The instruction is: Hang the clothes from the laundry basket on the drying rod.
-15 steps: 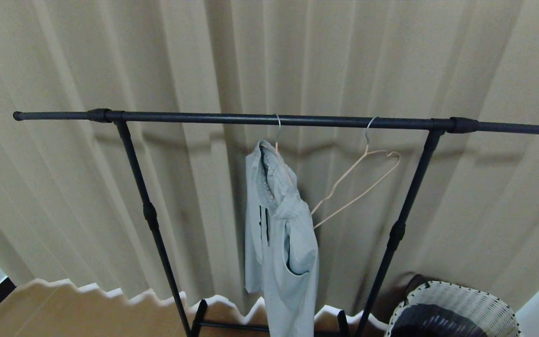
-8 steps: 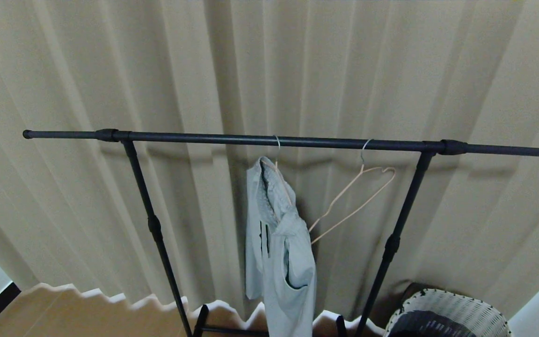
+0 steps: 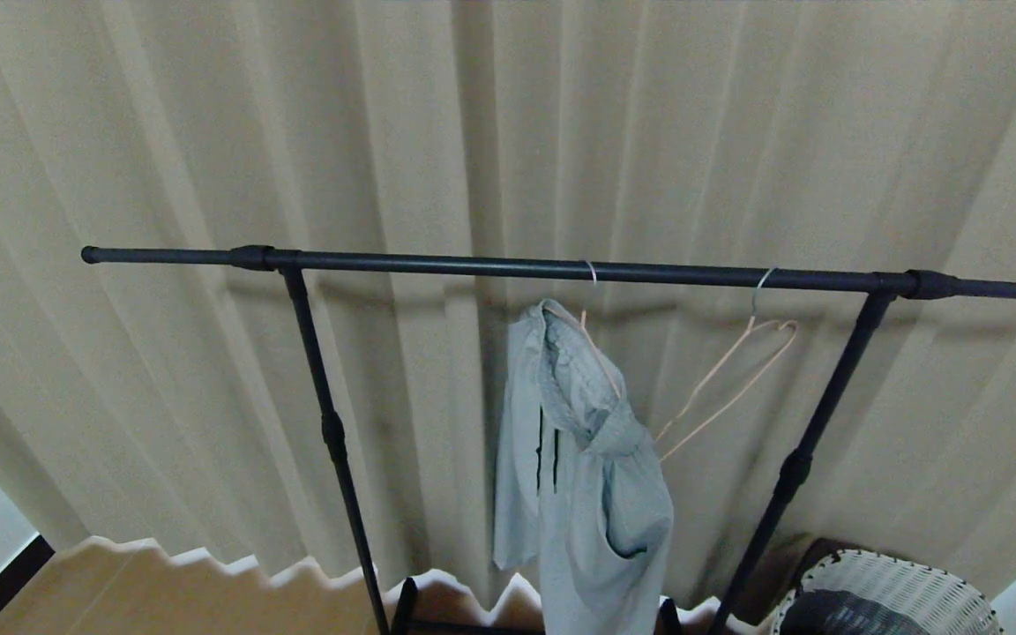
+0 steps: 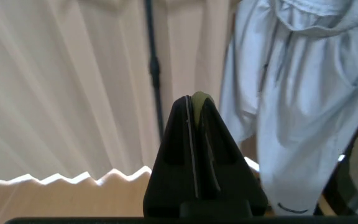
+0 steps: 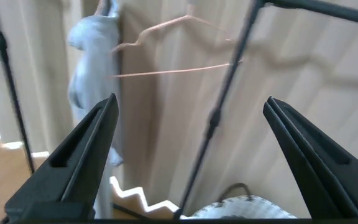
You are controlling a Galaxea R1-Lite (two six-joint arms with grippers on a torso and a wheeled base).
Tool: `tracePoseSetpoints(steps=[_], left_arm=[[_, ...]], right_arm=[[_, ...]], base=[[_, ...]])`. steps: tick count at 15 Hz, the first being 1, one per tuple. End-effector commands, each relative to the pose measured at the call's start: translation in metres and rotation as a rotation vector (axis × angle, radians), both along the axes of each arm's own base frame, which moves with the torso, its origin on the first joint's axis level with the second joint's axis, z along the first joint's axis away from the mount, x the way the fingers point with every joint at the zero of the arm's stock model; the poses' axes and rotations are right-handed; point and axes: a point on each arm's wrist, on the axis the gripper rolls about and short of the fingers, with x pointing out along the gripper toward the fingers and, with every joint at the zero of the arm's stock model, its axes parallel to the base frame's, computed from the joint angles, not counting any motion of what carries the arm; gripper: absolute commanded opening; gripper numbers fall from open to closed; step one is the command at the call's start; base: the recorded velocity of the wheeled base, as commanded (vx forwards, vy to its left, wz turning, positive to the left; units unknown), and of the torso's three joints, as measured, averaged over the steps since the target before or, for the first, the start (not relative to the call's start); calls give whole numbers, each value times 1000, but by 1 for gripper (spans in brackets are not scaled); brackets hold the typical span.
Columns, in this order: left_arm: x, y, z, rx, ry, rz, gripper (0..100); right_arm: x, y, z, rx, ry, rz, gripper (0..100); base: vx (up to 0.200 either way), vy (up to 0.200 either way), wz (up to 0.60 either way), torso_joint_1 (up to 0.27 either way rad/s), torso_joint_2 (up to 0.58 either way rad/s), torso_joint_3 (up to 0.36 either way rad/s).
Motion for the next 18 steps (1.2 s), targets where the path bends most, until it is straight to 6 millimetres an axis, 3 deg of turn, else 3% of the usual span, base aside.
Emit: tracePoseSetpoints(steps=[1,4,10,16,17,18], left_arm=[[0,0,0,-1,2,-1,0],[0,0,0,7,1,-1,0],[0,0,0,7,1,-2,0],[0,0,0,9,1,-4,0],[0,0,0,9,1,-2,0],[0,0,0,9,1,-2,0]], right_arm=[[0,0,0,-1,-1,1,100],[0,0,0,-8,-3,-1,100],[0,0,0,-12,-2,-2,100],[4,0,-1,28,71,0,100],[19,0,28,68,222,11,100],[31,0,42,89,285,6,100]], base=[[0,0,0,0,0,0],[0,0,0,0,0,0],[200,0,0,1,-3,4],[0,0,0,0,0,0],[0,0,0,0,0,0],[0,0,0,0,0,0]])
